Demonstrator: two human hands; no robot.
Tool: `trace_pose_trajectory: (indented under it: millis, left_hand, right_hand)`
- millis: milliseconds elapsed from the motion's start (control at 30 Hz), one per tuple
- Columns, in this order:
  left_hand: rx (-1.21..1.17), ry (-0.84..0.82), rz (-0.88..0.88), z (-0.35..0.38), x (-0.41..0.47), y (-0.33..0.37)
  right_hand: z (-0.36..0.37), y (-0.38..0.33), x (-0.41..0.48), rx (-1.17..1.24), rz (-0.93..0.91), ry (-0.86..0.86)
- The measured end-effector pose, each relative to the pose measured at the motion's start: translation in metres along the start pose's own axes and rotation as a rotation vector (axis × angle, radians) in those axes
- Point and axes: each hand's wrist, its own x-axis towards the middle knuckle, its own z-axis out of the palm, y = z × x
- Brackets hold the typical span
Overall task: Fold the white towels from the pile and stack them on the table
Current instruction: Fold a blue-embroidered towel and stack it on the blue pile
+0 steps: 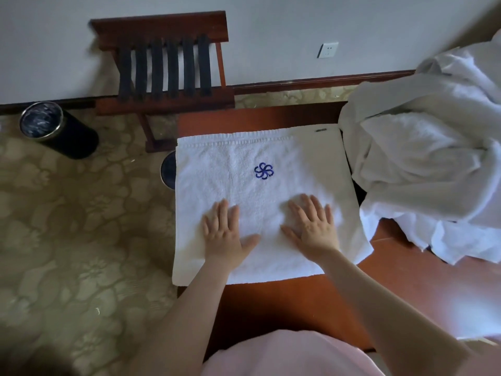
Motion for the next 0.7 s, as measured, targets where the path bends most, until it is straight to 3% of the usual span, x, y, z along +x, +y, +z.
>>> trace_pose_trajectory:
  millis: [167, 367, 533, 700]
  left_hand:
    - [0.009, 0.012, -0.022, -0.004, -0.003, 0.004]
    - [-0.059, 0.369, 0.037, -0.036, 0.032, 0.008]
    - [-0.036, 0.220, -0.010, -0.080, 0.109, -0.004]
    - [-0.023, 0.186, -0.084, -0.114, 0.176, -0.019]
  right_hand:
    - [-0.008, -0.005, -0.002, 0.026, 0.005, 0.019]
    - [-0.035, -0.016, 0.040, 0.166, -0.040, 0.208]
    - [-0.064, -0.030, 0.111, 0.217, -0.050, 0.184]
    - [-0.084, -0.044, 0.184, 0.225, -0.085, 0.121]
